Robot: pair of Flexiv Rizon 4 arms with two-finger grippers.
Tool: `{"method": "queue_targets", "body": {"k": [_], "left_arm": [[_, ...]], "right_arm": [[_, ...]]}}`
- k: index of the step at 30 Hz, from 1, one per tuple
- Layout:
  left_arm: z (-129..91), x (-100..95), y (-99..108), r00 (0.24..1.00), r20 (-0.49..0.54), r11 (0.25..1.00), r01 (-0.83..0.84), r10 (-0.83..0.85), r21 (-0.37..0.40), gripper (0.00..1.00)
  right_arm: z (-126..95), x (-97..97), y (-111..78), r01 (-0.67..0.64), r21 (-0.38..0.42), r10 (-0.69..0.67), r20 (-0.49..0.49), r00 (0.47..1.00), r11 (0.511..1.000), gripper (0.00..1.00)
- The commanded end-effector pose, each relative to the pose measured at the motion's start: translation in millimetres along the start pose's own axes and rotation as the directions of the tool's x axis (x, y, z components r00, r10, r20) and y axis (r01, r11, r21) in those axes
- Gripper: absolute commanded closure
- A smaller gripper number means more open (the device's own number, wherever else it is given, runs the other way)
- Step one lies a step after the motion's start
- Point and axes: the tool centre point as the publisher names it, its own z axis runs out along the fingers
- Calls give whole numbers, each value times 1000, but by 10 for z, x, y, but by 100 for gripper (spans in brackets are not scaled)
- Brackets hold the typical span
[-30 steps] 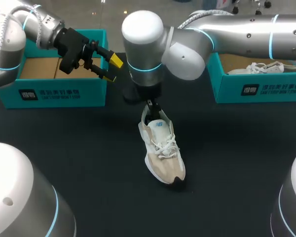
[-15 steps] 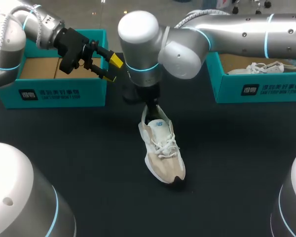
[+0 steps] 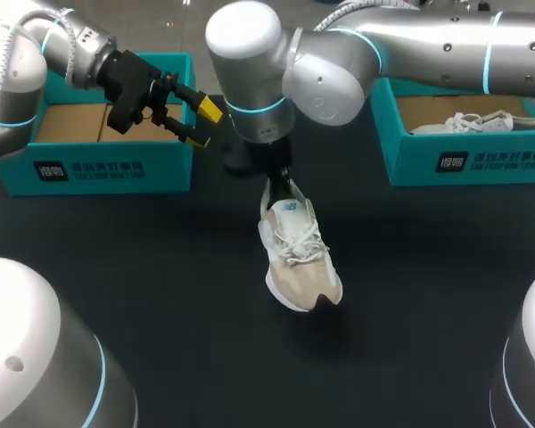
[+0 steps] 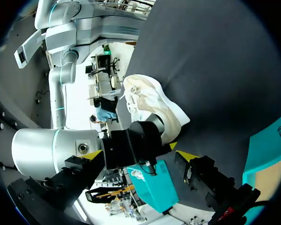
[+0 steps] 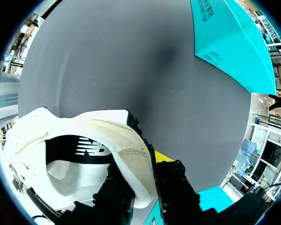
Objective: Take the shoe out of the shoebox, open the shoe tongue, remove and reinsert the insole, then place the shoe into the shoebox
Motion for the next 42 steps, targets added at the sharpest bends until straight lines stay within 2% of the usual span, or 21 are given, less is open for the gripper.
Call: {"method": "queue_targets", "body": {"k": [1,2,9,12,16,20,37,42], "left_arm": [[-5,0,-3,1000,-2,1000,-1,1,1,0],[-5,0,-3,1000,-2,1000,-1,1,1,0],[-5,0,-3,1000,-2,1000,-1,1,1,0],[-5,0,-3,1000,-2,1000,-1,1,1,0],[-5,0,-3,1000,-2,1000,-1,1,1,0],[-5,0,-3,1000,-2,1000,-1,1,1,0],[-5,0,-3,1000,-2,1000,-1,1,1,0],[-5,0,-3,1000,-2,1000,-1,1,1,0]], "right_arm": [[-533,36,-351,11,-33,-11,-3,1000,999,100],[-622,33,-389,13,-67,-13,-11,1000,998,100],[-1187,-19,-631,-12,-95,12,2,1000,995,100],[-1366,-48,-716,-31,-104,33,16,999,994,100],[-1591,-95,-778,-50,-129,56,44,997,990,100],[-1763,-142,-747,-81,-136,95,97,991,987,100],[-1763,-142,-747,-81,-136,95,97,991,987,100],[-1640,-388,-1153,-70,-128,88,139,986,989,100]]}}
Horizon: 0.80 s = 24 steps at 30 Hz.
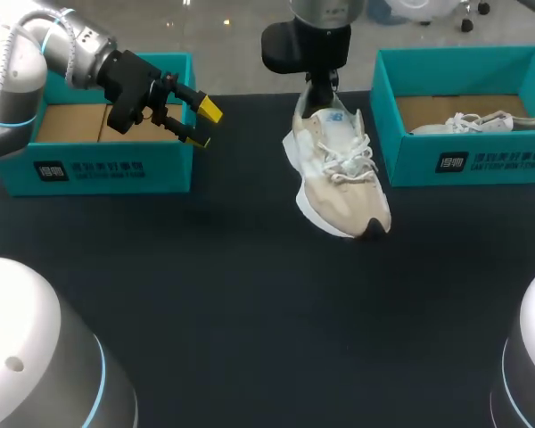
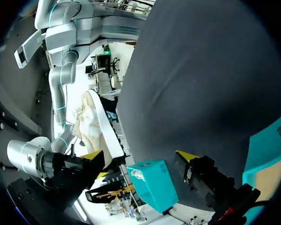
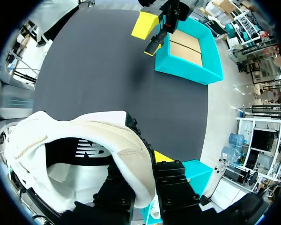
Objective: Take the shoe out of the shoebox, open the shoe tongue, remove and reinsert the insole, then place the shoe into the shoebox
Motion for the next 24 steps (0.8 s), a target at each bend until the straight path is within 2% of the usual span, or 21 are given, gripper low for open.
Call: {"method": "queue_targets", "body": {"k": [1,5,6,10,14,24], "left_arm": [[-4,0,-3,1000,-2,1000,-1,1,1,0],[-4,0,-3,1000,-2,1000,-1,1,1,0],[-4,0,-3,1000,-2,1000,-1,1,1,0],[-4,0,-3,1000,-2,1000,-1,1,1,0],[-4,0,-3,1000,-2,1000,-1,1,1,0],[-4,0,-3,1000,-2,1000,-1,1,1,0]], "right_arm": [[88,-174,-332,37,5,-37,16,999,999,100],[95,-366,-609,39,22,-40,44,998,999,100],[86,-408,-671,30,-6,-29,41,999,1000,100],[97,-537,-917,47,16,-47,42,998,999,100],[169,-673,-1212,-2,-12,2,14,1000,1000,100],[169,-673,-1212,-2,-12,2,14,1000,1000,100]]}}
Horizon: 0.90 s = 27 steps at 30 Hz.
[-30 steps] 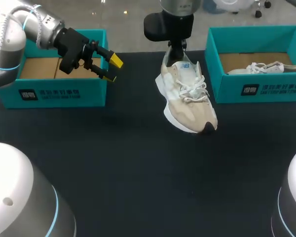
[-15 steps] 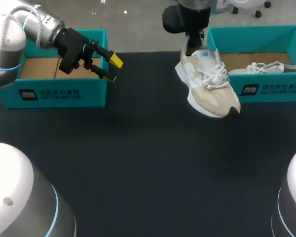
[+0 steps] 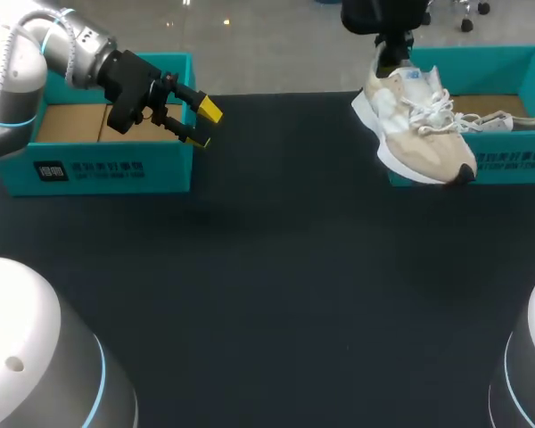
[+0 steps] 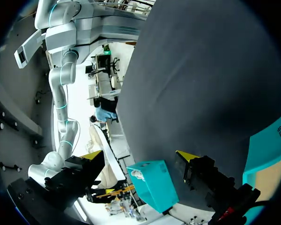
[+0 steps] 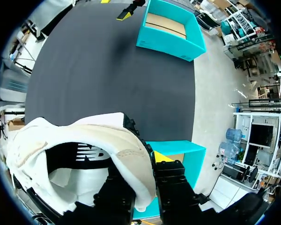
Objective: Take the shoe out of the shoebox, open the shoe tongue, remove and reinsert the insole, then place the shoe into the shoebox
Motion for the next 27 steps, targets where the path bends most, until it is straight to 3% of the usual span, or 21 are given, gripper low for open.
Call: {"method": "queue_targets", "body": {"k": [1,6,10,15,16,18,22,27], "left_arm": [[-5,1,-3,1000,-2,1000,-1,1,1,0],[-5,1,-3,1000,-2,1000,-1,1,1,0],[-5,1,-3,1000,-2,1000,-1,1,1,0],[-5,1,-3,1000,-2,1000,-1,1,1,0],[-5,1,-3,1000,-2,1000,-1,1,1,0],[-5,1,-3,1000,-2,1000,-1,1,1,0],[-5,1,-3,1000,-2,1000,-1,1,1,0],[-5,1,-3,1000,-2,1000,-1,1,1,0]], "right_arm": [[-19,15,-3,0,0,0,2,1000,1000,100],[-19,15,-3,0,0,0,2,1000,1000,100],[156,-290,-411,-62,66,59,44,997,996,100],[149,-576,-873,-117,80,110,93,990,990,100],[165,-616,-952,-111,113,100,99,990,987,100],[180,-698,-1087,-124,114,113,101,988,986,100],[235,-824,-1360,-124,191,105,104,989,974,100],[306,-887,-1531,-174,235,164,61,985,956,100]]}}
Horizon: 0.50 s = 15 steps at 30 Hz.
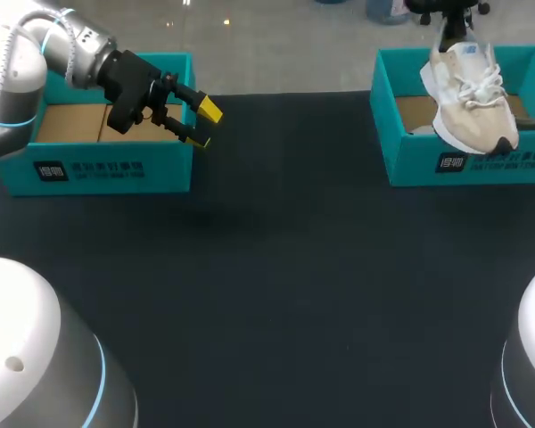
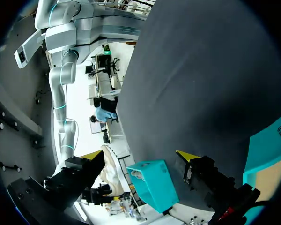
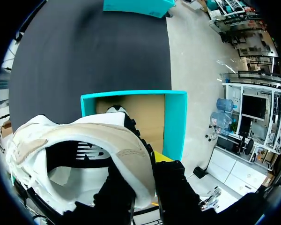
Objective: Take the shoe out of the shoebox, open the shoe tongue, remove and reinsert the insole, then place the shoe into the shoebox
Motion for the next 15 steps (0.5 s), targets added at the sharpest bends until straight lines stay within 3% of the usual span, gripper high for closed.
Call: {"method": "queue_targets", "body": {"k": [1,14,15], "left_arm": [[-5,1,-3,1000,-2,1000,-1,1,1,0],[-5,1,-3,1000,-2,1000,-1,1,1,0],[-5,1,-3,1000,-2,1000,-1,1,1,0]], "right_arm": [[46,-140,-6,-31,31,33,-42,999,999,100],[46,-140,-6,-31,31,33,-42,999,999,100],[104,-206,-62,-52,52,53,-30,998,997,100]]}}
